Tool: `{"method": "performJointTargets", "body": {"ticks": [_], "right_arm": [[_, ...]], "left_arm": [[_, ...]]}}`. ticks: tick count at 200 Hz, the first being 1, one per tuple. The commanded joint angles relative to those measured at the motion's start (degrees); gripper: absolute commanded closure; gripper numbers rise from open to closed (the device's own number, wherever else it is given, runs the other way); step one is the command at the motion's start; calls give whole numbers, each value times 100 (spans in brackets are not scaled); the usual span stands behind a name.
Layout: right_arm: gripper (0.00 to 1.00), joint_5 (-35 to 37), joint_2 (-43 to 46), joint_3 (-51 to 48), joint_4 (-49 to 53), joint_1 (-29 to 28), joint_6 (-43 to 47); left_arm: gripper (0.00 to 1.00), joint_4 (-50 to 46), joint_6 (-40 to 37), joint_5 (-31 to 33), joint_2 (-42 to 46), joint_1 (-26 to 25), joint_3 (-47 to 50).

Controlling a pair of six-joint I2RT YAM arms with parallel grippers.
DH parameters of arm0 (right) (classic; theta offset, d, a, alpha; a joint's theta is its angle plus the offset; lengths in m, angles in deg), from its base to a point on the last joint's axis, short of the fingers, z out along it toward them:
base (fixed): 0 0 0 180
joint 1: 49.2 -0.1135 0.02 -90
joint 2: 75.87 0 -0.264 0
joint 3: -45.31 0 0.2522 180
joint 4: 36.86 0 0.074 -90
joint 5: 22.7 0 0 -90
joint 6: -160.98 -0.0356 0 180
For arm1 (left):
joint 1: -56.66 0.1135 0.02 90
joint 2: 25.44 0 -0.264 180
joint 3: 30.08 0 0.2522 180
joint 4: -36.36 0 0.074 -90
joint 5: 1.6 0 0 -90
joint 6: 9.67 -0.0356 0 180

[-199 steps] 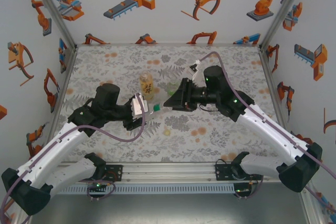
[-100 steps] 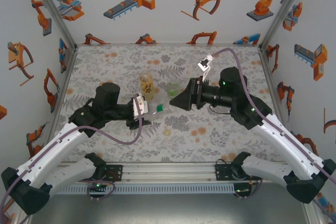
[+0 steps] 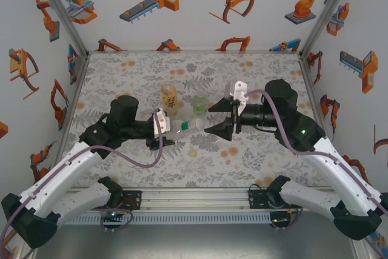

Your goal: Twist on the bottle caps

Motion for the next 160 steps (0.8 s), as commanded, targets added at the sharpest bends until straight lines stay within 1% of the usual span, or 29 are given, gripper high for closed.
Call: {"method": "performJointTargets", "body": {"ticks": [1, 29, 75, 105, 160], "right_arm": [[39, -891, -103, 273, 372, -35, 1927], [39, -1007, -331, 452, 586, -32, 2298], [39, -1161, -624, 542, 609, -115, 2342], [40, -1122, -743, 582, 697, -208, 2342], [46, -877, -900, 656, 811, -290, 2342]], "left_arm": [[100, 86, -14, -302, -26, -19, -102], [100, 51, -22, -305, -45, -28, -111], [100, 20, -25, -296, -60, -24, -119], [100, 22, -35, -305, -75, -28, -120], [100, 25, -32, -323, -63, -31, -130]]}}
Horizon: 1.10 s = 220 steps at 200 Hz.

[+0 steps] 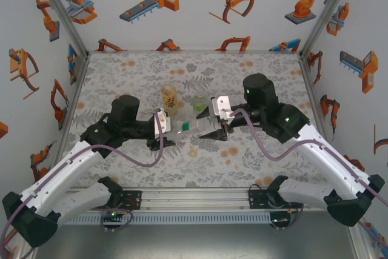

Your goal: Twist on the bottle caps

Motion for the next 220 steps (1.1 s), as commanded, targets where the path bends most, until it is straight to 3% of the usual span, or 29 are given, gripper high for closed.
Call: {"method": "performJointTargets", "body": {"ticks": [1, 131, 177, 220], "right_arm": [[46, 11, -55, 252, 82, -61, 121], [53, 399, -118, 305, 198, -85, 200], [65, 364, -106, 296, 213, -95, 152], [75, 406, 29, 12, -425, -123, -1056]], "left_arm": [[100, 27, -30, -236, 2, -25, -129], [100, 19, -38, -254, 23, -32, -120], [100, 22, -39, -230, 37, -31, -119], [100, 18, -48, -176, 82, -28, -104]]}}
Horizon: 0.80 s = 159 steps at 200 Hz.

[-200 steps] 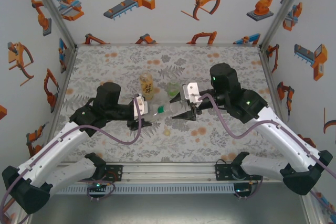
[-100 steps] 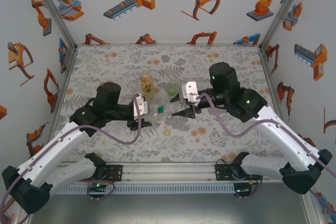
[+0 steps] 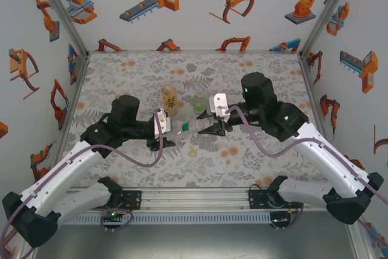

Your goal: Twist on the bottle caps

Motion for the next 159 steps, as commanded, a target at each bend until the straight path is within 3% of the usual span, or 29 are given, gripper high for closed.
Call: {"method": "performJointTargets", "body": {"ticks": [1, 23, 56, 67, 107, 159], "right_arm": [[75, 41, 142, -168, -553, -58, -838], [81, 179, 413, -681, -1485, -67, -2036], [93, 992, 632, -1198, -2573, -67, -4199], [100, 1415, 628, -1252, -2581, -67, -4823], [100, 2974, 498, -1269, -2053, -67, -7235], [100, 3305, 106, -1093, -1581, -67, -9549]], "left_arm": [[100, 36, -48, -116, 80, -30, -103], [100, 43, -58, -29, 98, -24, -102], [100, 99, -26, 121, 111, -30, -86], [100, 166, 11, 198, 113, -29, -61], [100, 389, 170, 502, 77, -31, 3], [100, 539, 335, 1076, -6, -33, 21]]}}
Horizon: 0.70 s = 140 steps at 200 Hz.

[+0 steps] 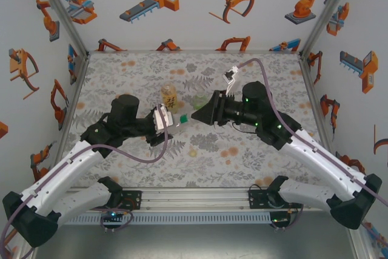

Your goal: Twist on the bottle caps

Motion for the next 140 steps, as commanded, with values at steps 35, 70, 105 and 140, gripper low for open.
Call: {"method": "performJointTargets", "body": {"ticks": [35, 70, 105, 140], "right_arm": [[100, 365, -334, 88, 111, -21, -1898], [91, 348, -213, 41, -28, 2, -1649], [47, 61, -85, 328, 64, 34, -546], [38, -101, 62, 768, 701, 110, 775]], "left_arm": [[100, 397, 110, 8, 21, -34, 23], [100, 396, 113, -34, 22, -40, 32], [100, 384, 93, -237, -5, -40, 25], [100, 318, 40, -511, -24, -40, 14]]}}
